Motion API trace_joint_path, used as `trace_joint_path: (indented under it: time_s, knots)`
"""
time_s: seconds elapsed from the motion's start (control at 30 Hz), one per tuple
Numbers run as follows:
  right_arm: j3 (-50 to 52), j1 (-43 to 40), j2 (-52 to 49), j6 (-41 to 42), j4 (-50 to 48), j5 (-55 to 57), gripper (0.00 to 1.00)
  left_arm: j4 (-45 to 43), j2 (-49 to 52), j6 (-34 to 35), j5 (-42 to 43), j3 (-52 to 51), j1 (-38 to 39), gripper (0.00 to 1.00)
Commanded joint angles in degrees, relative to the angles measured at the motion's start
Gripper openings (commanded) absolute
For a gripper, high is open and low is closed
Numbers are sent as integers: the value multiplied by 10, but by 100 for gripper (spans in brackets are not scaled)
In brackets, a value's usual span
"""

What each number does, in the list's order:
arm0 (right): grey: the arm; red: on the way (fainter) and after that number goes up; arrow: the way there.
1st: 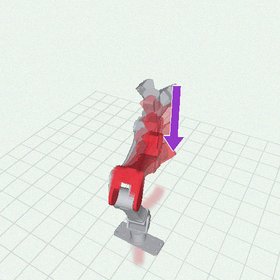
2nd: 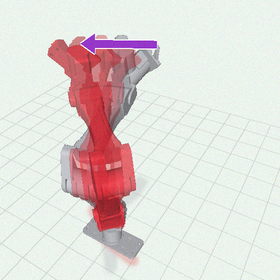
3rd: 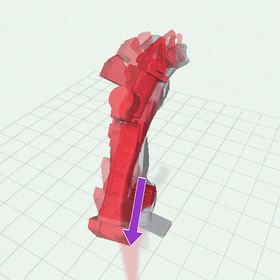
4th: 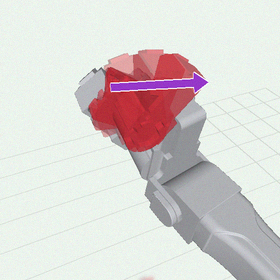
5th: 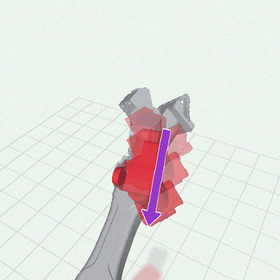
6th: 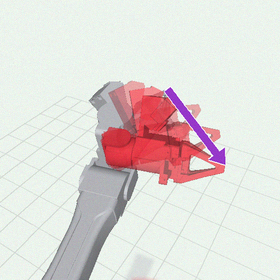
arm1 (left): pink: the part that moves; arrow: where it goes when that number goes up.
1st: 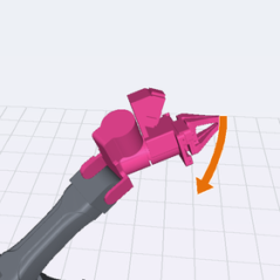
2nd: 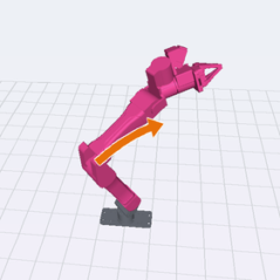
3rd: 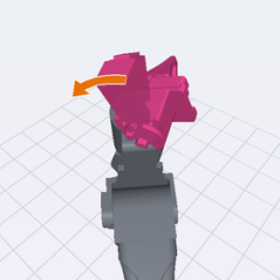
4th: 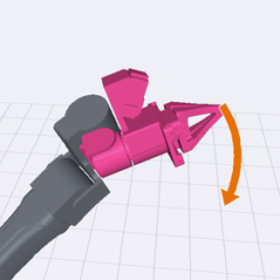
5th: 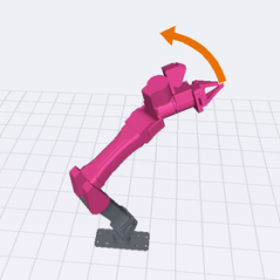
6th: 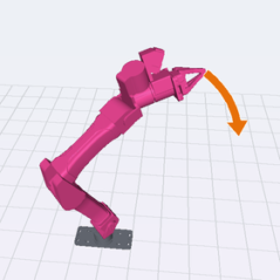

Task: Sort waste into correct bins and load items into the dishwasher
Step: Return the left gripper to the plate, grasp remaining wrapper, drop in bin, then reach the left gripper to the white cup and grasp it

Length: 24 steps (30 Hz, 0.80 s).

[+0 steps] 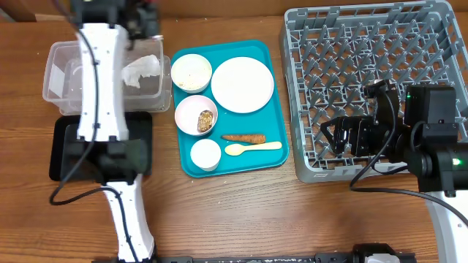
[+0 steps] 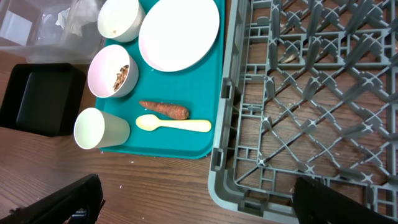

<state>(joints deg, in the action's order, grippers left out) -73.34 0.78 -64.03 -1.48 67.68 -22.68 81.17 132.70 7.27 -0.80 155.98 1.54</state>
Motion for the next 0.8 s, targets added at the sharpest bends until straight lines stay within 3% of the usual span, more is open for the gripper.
trace_joint_path:
  time_s: [0.0, 0.07, 0.13, 0.2, 0.27, 0.33, 0.53, 0.67, 0.77]
  knots:
    - [-13, -3, 1, -1, -3, -3, 100, 2, 62, -11, -7, -33, -61, 4]
    - [-13, -3, 1, -1, -5, -3, 100, 4, 87, -10, -6, -34, -79, 8]
    - [-13, -3, 1, -1, -7, -3, 100, 14, 118, -10, -7, -34, -93, 25]
    - [-13, -3, 1, -1, -10, -3, 100, 26, 141, -15, -6, -34, -97, 66]
    - [-13, -3, 1, 0, -14, -3, 100, 31, 146, -37, 3, -33, -97, 83]
    - [-13, -3, 1, 0, -20, -3, 100, 37, 129, -37, 8, -18, -96, 93]
    - [-13, -3, 1, 0, -20, -3, 100, 76, 45, -37, 22, 35, -82, 97]
    - [-13, -3, 1, 0, -15, -3, 100, 156, -45, -76, 39, 42, -29, 100]
    - [-13, -3, 1, -1, -12, -3, 100, 156, -67, -76, 49, 26, 16, 100]
